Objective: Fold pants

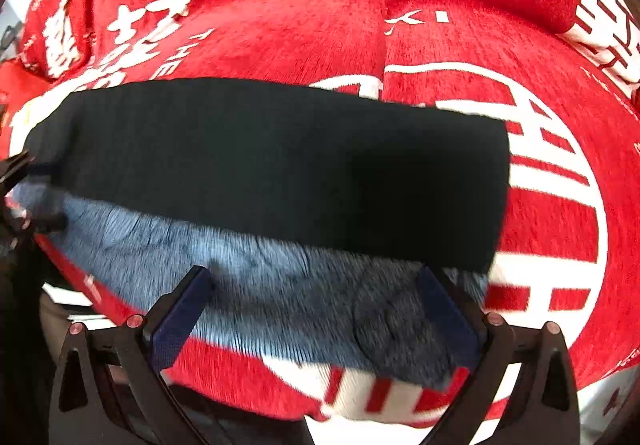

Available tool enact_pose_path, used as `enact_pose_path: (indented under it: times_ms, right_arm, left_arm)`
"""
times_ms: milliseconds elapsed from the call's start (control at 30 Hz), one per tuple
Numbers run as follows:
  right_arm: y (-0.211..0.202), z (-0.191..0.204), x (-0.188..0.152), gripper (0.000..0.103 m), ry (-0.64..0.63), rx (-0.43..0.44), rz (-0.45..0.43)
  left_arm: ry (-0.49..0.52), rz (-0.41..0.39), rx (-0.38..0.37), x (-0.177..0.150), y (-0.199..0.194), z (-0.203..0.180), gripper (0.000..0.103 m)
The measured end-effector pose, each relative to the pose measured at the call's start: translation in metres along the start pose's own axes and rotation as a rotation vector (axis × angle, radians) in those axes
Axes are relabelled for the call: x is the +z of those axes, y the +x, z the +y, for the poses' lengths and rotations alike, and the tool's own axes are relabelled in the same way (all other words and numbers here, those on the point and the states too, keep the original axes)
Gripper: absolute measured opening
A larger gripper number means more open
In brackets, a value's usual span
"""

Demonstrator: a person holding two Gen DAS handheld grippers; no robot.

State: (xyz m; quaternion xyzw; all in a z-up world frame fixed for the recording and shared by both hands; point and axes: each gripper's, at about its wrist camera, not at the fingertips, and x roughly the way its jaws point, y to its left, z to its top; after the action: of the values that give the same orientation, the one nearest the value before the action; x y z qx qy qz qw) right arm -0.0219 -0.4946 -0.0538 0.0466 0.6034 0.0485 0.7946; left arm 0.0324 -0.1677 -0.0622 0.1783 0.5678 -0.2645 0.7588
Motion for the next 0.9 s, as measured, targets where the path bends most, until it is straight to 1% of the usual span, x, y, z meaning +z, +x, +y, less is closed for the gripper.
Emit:
enact_pose_path:
  times_ms: [33,100,133,167,200,233,267,300,333,367,433,467,533,600,667,700,733,767,800,833,867,900]
  right_arm:
    - [-0.002,0.004,-0.002,0.102,-0.018,-0.028,0.009]
    - [-0.006,0.017,-0.002,0.103,-0.034,-0.158,0.045]
    - [-0.009,0.025,0.0,0.103,-0.021,-0.195,0.052]
    - [-0.014,0.033,0.003,0.103,-0.015,-0.174,0.039]
    - [-0.022,0.05,0.007,0.103,-0.023,-0.104,-0.008]
    - [-0.026,0.066,0.01,0.103,-0.041,-0.06,-0.045]
    - [-0.028,0.089,0.017,0.103,-0.079,-0.027,-0.073]
    - [-0.027,0.118,0.025,0.103,-0.143,-0.005,-0.082]
    - [-0.025,0.144,0.032,0.103,-0.201,0.01,-0.09]
    - [-0.025,0.169,0.04,0.103,-0.255,0.028,-0.111]
    - [-0.021,0.207,0.057,0.103,-0.315,0.069,-0.141]
    - [-0.019,0.226,0.068,0.103,-0.334,0.088,-0.152]
    - [-0.011,0.261,0.088,0.103,-0.367,0.13,-0.156]
    - [0.006,0.294,0.104,0.103,-0.396,0.152,-0.125]
    - [0.027,0.32,0.109,0.103,-0.432,0.155,-0.082]
    - [0.038,0.332,0.112,0.103,-0.449,0.157,-0.059]
    - [0.054,0.343,0.102,0.103,-0.49,0.141,0.005]
    - [0.069,0.351,0.09,0.103,-0.529,0.101,0.072]
    - [0.076,0.356,0.079,0.103,-0.589,0.033,0.068]
    - [0.072,0.365,0.062,0.103,-0.674,-0.029,0.018]
    - [0.07,0.368,0.052,0.103,-0.702,-0.019,0.045]
    - [0.068,0.368,0.048,0.103,-0.703,-0.014,0.072]
  left_arm:
    - [-0.02,-0.004,0.013,-0.004,-0.003,0.01,0.103]
    - [-0.09,-0.018,0.022,-0.015,-0.01,0.037,0.103]
    - [-0.141,-0.025,0.024,-0.022,-0.013,0.053,0.103]
    - [-0.195,-0.025,0.026,-0.027,-0.014,0.069,0.103]
    - [-0.26,-0.014,0.018,-0.035,-0.012,0.086,0.103]
    - [-0.291,-0.011,-0.001,-0.039,-0.012,0.097,0.103]
    - [-0.304,-0.025,-0.03,-0.044,-0.014,0.105,0.103]
    - [-0.307,-0.045,-0.048,-0.048,-0.02,0.111,0.103]
    - [-0.309,-0.064,-0.038,-0.051,-0.027,0.116,0.103]
    - [-0.311,-0.088,-0.011,-0.054,-0.035,0.123,0.103]
    - [-0.331,-0.116,0.031,-0.056,-0.045,0.137,0.103]
    - [-0.354,-0.116,0.043,-0.06,-0.048,0.147,0.103]
    - [-0.415,-0.08,0.067,-0.064,-0.044,0.174,0.103]
    - [-0.434,-0.023,0.08,-0.08,-0.033,0.186,0.103]
    - [-0.422,0.029,0.127,-0.095,-0.021,0.188,0.103]
    - [-0.412,0.009,0.128,-0.102,-0.021,0.186,0.103]
    - [-0.403,-0.004,0.121,-0.107,-0.025,0.184,0.103]
    - [-0.392,0.003,0.117,-0.111,-0.026,0.182,0.103]
    - [-0.381,-0.003,0.122,-0.114,-0.028,0.181,0.103]
    - [-0.375,-0.012,0.123,-0.115,-0.03,0.179,0.103]
    - [-0.374,-0.022,0.119,-0.114,-0.032,0.178,0.103]
    - [-0.378,-0.033,0.104,-0.114,-0.033,0.179,0.103]
